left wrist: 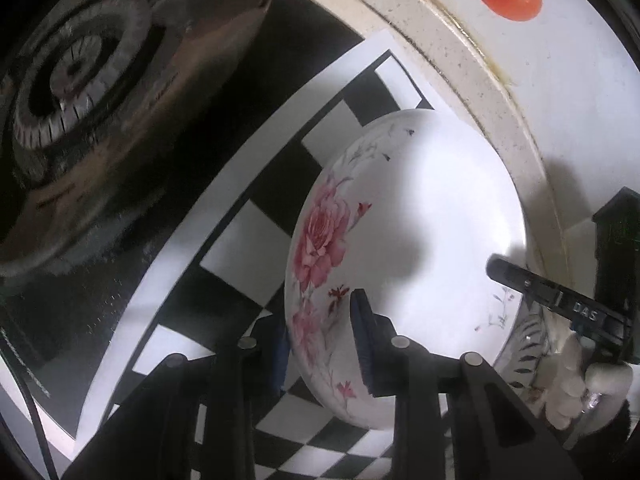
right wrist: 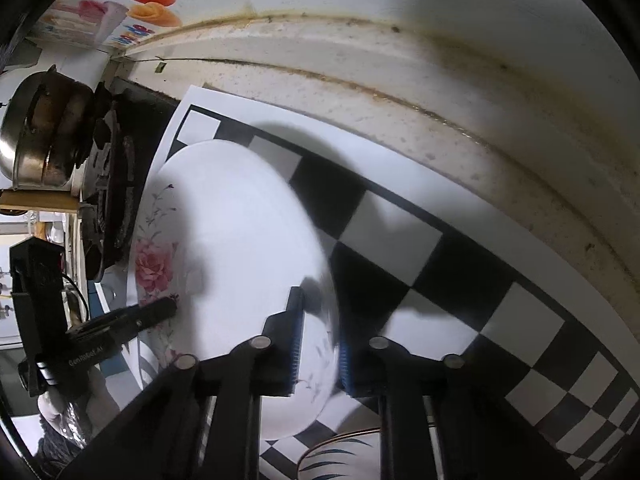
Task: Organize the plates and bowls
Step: 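Grip the rims of the stacked plates with both grippers and lift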
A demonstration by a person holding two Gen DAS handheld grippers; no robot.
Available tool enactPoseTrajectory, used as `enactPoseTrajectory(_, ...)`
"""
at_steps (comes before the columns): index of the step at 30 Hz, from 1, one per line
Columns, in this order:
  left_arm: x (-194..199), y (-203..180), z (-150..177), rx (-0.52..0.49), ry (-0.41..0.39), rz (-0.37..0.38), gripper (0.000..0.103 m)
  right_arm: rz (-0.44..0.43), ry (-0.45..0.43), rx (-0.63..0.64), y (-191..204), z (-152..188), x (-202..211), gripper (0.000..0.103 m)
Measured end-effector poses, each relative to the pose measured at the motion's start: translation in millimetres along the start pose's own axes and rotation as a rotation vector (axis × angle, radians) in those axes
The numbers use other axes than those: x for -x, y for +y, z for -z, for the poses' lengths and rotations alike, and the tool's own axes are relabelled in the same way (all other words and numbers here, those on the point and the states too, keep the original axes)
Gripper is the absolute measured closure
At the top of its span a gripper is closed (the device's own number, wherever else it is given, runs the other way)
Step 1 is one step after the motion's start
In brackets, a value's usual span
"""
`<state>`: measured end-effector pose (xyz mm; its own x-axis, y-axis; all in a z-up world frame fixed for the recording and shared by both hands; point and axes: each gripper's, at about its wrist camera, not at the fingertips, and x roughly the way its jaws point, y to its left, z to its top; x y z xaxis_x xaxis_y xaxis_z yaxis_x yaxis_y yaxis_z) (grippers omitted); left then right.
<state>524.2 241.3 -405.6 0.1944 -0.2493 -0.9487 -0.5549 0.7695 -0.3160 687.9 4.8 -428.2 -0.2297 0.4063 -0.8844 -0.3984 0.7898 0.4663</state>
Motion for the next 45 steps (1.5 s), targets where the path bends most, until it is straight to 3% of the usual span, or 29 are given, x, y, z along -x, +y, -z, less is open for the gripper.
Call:
enactPoseTrajectory(8,5,-9,25,-0.047,-0.031,-0.031,0.078,-0.001,-0.036,0.014,0,8,2,0.087)
enactPoseTrajectory(11,6,-19,16,-0.063,-0.038,-0.034,0.078,-0.006,-0.04,0.014,0,12,3,0.087)
enactPoseTrajectory(26,45,-52,36,-0.21,-0.093,-0.042,0.078,-0.022,-0.133,-0.015,3,51,40,0.088)
enactPoseTrajectory(34,83,-67,61,-0.309,-0.107,-0.013,0.078,-0.024,-0.222,-0.064,3,101,82,0.089)
enactPoseTrajectory(45,124,-94,130,-0.49,-0.114,0.033,0.078,-0.022,-0.347,-0.165,2,216,133,0.089)
